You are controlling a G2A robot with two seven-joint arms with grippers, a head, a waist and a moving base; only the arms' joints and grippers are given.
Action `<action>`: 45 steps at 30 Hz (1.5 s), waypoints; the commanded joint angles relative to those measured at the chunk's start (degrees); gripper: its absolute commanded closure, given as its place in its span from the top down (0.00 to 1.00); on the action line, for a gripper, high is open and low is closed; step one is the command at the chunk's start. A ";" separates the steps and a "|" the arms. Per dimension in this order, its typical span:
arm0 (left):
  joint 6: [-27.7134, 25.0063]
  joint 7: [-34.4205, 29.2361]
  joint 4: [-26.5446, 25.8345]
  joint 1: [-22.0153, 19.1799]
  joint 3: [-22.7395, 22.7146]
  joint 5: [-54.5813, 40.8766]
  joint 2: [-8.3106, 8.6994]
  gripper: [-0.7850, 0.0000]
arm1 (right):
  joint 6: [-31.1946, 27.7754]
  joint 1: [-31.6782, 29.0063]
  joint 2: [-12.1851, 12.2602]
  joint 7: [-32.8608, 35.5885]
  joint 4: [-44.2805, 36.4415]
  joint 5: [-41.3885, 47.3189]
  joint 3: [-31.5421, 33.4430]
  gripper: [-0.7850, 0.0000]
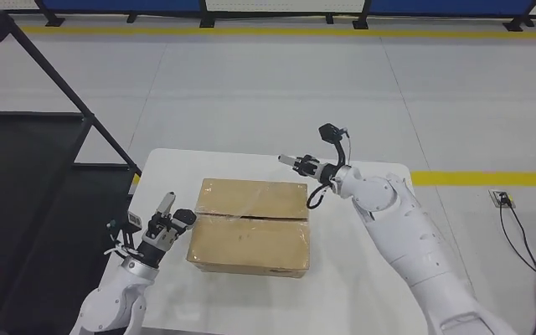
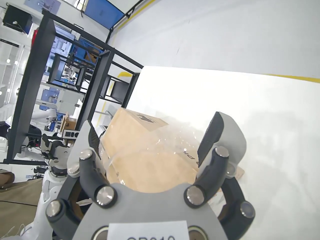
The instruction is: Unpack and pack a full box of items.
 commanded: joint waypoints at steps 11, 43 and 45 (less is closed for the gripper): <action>-1.00 0.67 -1.66 1.91 0.14 0.09 -0.05 1.00 | -18.47 10.36 -3.40 5.47 23.55 2.42 -4.60 0.18; -1.95 0.66 -3.86 4.14 -0.80 0.09 0.04 1.00 | -36.13 13.87 -6.13 1.04 35.03 6.86 -4.35 0.00; -2.01 0.69 -3.92 4.24 -0.82 0.11 0.04 1.00 | -38.01 13.65 -5.94 2.10 34.59 7.61 -4.02 0.00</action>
